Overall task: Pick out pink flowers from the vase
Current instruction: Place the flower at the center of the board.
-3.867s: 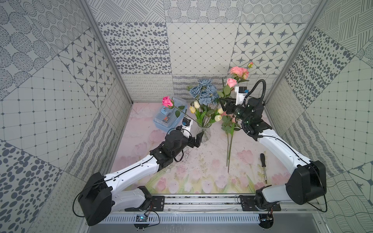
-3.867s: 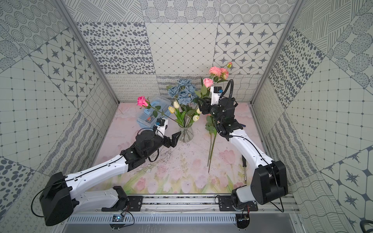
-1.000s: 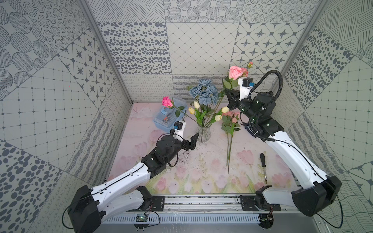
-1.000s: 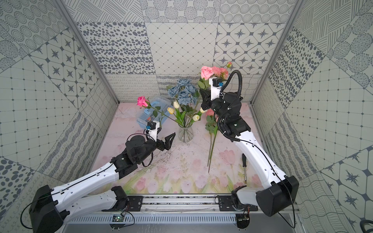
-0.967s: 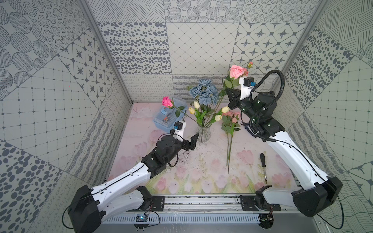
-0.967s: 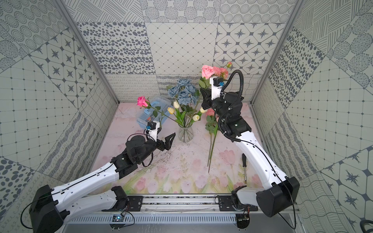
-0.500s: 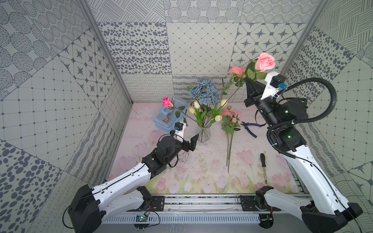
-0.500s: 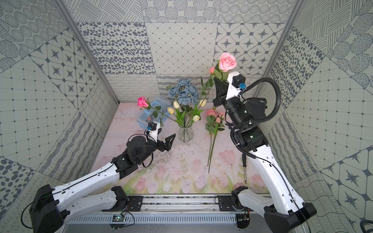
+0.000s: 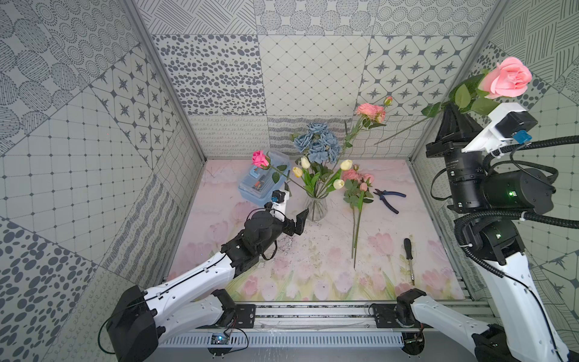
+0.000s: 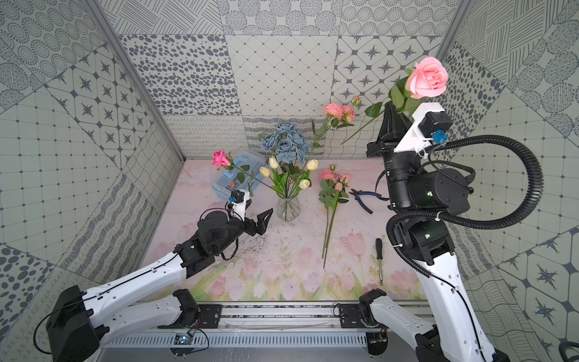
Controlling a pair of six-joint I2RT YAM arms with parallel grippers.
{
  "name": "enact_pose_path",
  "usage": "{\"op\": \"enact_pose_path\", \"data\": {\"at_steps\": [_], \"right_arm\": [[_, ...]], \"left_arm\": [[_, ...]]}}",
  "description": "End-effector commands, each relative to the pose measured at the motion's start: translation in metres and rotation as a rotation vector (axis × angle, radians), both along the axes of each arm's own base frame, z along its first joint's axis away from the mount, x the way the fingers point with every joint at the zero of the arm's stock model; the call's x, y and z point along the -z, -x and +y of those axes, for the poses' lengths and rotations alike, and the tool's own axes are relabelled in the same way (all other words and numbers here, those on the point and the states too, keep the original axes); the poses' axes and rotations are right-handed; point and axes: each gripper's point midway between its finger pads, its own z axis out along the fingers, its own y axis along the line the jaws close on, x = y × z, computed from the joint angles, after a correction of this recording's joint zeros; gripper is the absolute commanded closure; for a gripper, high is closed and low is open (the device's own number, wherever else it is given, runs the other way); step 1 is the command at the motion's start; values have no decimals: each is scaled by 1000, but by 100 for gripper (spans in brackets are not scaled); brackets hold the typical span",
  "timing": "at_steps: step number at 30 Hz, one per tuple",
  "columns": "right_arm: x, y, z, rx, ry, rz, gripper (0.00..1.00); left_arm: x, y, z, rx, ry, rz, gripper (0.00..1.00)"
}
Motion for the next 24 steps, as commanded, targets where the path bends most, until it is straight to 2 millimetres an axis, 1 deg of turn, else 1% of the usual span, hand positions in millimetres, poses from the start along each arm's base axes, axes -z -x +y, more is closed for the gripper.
{"op": "enact_pose_path", "data": {"at_steps": [1,3,6,10,13,16,19,24], "right_arm": [[26,-9,-20,115,-19,136,98],[43,-17,-20,128,-4,219,96],[82,-32,-15,131,22,367,94],[147,-50,-1,85,58,563,93],[190,-60,6,64,70,678,93],[224,-69,9,33,50,771,93],[253,-77,13,-5,25,857,93],[301,-97,21,-60,1,999,93]], "left_arm": [[-10,0,-2,12,30,-25,1],[-11,1,-1,10,30,-26,1],[-10,1,0,7,30,-28,1],[-11,3,0,12,30,-26,1],[-12,3,-1,15,28,-26,1],[-13,3,-2,20,27,-27,1],[-13,2,-2,17,26,-27,1],[-14,4,-1,22,23,-22,1]]}}
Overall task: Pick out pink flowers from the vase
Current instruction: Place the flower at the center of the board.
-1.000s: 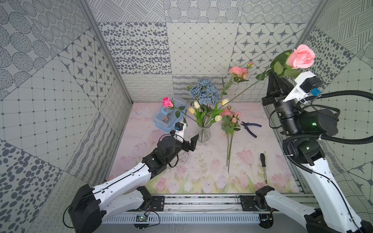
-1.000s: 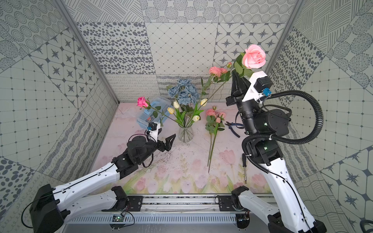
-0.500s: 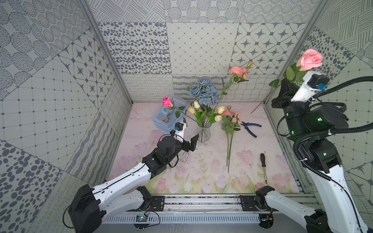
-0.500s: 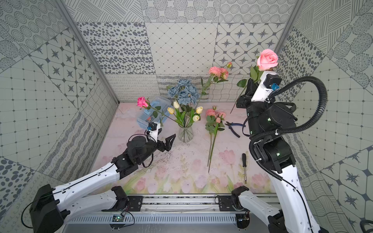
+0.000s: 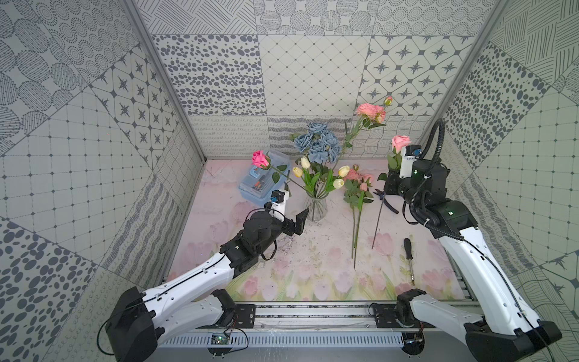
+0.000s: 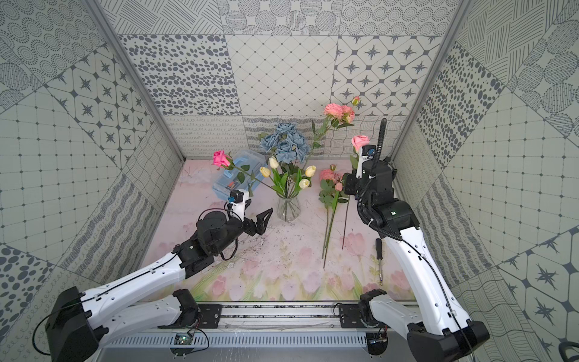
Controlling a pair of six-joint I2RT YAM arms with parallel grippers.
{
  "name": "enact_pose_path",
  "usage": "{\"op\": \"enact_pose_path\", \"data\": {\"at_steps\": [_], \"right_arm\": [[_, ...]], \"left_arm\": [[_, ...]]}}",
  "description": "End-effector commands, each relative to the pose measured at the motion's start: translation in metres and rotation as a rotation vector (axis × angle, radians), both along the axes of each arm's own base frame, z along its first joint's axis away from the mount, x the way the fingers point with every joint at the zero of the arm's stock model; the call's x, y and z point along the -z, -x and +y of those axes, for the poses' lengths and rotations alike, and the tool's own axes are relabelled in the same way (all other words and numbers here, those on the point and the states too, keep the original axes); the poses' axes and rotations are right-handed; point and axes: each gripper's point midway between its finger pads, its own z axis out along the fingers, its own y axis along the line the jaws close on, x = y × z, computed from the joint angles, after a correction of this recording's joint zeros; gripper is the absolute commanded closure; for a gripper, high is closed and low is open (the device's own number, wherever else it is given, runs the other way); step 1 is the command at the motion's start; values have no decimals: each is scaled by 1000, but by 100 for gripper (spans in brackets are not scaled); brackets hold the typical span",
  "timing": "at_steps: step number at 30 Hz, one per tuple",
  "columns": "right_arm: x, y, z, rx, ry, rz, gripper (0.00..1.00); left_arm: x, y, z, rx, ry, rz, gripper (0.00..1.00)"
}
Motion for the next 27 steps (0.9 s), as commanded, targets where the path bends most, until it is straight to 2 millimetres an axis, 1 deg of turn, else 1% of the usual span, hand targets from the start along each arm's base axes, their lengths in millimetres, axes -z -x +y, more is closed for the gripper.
{"op": "enact_pose_path", "data": {"at_steps": [1,9,12,17,20,23,27], "right_arm": [[24,-11,12,-46,-90,75,94],[85,-42,11,-32,-153,212,94],[105,-59,7,-15,-161,248,95],[143,-96,2,9,-197,318,96],[171,-117,4,21,-207,379,96],[195,-132,10,15,-225,420,96],[217,-145,12,25,-225,454,93]], "left_arm": [[-10,2,-1,16,16,-17,1],[-6,1,-3,15,14,-8,1],[-6,0,-4,17,15,-5,1],[-2,2,-3,18,14,1,1],[-1,2,-2,15,12,2,1],[1,3,1,11,10,4,1],[3,4,5,-2,4,3,1]]}}
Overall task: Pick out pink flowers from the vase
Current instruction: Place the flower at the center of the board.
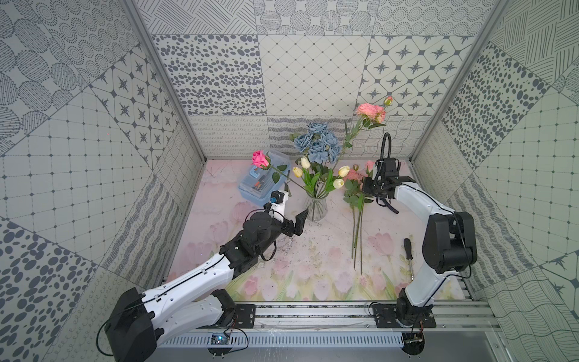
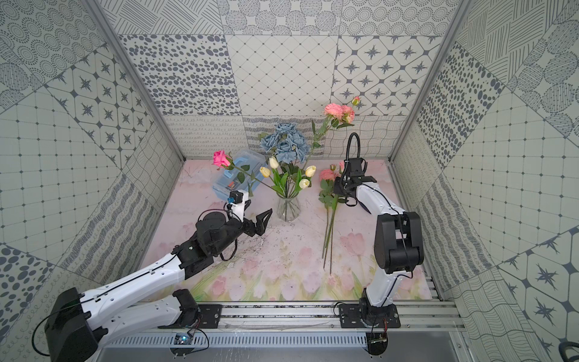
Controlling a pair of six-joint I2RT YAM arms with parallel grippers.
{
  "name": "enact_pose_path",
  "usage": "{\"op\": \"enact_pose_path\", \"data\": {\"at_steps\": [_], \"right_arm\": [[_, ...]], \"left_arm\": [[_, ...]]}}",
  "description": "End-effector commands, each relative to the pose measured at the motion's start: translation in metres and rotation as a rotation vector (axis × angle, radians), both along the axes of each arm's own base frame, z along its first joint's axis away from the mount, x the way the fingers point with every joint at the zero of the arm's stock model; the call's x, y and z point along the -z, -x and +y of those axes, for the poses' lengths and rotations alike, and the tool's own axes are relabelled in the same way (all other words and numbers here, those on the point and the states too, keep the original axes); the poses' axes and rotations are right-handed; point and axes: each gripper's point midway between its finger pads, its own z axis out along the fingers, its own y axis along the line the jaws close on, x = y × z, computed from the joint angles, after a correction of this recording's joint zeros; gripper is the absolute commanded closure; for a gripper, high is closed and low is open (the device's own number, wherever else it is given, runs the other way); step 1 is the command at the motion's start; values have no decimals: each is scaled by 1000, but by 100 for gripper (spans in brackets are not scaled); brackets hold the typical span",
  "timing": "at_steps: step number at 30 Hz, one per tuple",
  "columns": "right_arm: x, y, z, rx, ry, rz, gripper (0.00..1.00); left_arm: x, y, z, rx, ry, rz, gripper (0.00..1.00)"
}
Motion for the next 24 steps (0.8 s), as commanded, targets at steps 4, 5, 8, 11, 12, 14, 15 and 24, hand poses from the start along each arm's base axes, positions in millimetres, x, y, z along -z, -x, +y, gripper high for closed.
{"op": "enact_pose_path", "data": {"at_steps": [4,5,8,11,12,14,15,24], "right_arm": [[5,-30,7,9,-32,-37,89],[6,-30,8,8,-38,-42,86],[1,-31,8,13,-44,-60,71],[-16,-28,6,19,-42,-103,61],[-24,-26,5,21,-38,-119,58],[-42,-21,3,23,-36,-157,55],[-51,-17,2,27,-36,-179,53],[-137,26,17,-60,-180,-510,23]], "left_arm": [[2,2,2,0,3,5,1],[3,1,1,0,1,9,1],[6,0,1,-2,-5,16,1],[7,0,0,-1,-5,19,1],[8,-1,0,-3,-6,20,1],[8,-1,-1,-3,-7,21,1],[8,-2,-1,-4,-9,22,1],[21,-9,-1,-33,-31,38,1]]}}
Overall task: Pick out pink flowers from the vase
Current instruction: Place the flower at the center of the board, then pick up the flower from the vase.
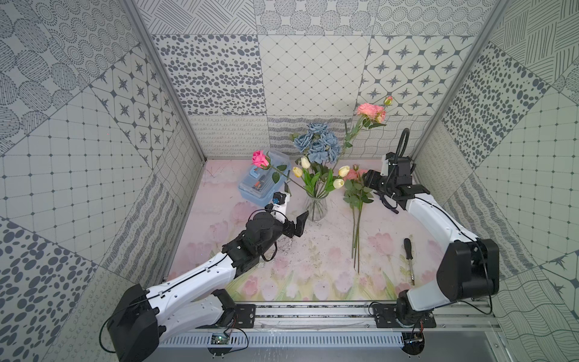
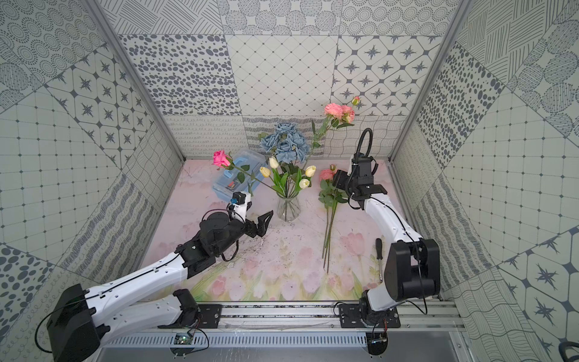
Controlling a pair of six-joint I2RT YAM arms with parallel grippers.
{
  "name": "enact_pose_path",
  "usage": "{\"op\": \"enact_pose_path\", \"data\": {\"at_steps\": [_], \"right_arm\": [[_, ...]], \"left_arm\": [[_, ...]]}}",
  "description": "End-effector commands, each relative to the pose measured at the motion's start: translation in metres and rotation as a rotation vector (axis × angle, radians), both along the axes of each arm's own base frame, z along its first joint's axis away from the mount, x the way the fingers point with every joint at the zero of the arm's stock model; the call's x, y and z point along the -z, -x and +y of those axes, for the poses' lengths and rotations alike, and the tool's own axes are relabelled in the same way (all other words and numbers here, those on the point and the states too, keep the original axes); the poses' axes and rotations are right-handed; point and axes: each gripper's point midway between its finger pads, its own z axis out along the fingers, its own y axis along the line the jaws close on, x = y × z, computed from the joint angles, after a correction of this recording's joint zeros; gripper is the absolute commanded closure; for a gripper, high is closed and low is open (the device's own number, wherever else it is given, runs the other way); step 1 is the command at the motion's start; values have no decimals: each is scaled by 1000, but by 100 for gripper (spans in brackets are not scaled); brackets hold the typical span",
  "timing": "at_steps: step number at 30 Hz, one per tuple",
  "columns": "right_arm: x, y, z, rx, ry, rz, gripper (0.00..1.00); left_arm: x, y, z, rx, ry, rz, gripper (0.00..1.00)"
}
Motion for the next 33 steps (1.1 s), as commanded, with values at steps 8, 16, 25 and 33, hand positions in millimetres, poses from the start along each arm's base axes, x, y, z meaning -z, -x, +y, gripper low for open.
{"op": "enact_pose_path", "data": {"at_steps": [8,16,25,33], "right_arm": [[-77,4,59,-291,-299,-373,4],[-113,-25,82,-395,-528,-474,15],[-126,-41,92,-451,-638,-517,39],[-131,-54,100,-483,-689,-521,49]], "left_arm": [[11,-6,-3,-23,21,16,1],[14,-4,4,-39,16,25,1],[19,-4,7,-52,11,24,1],[23,-9,0,-44,-10,34,1]]}}
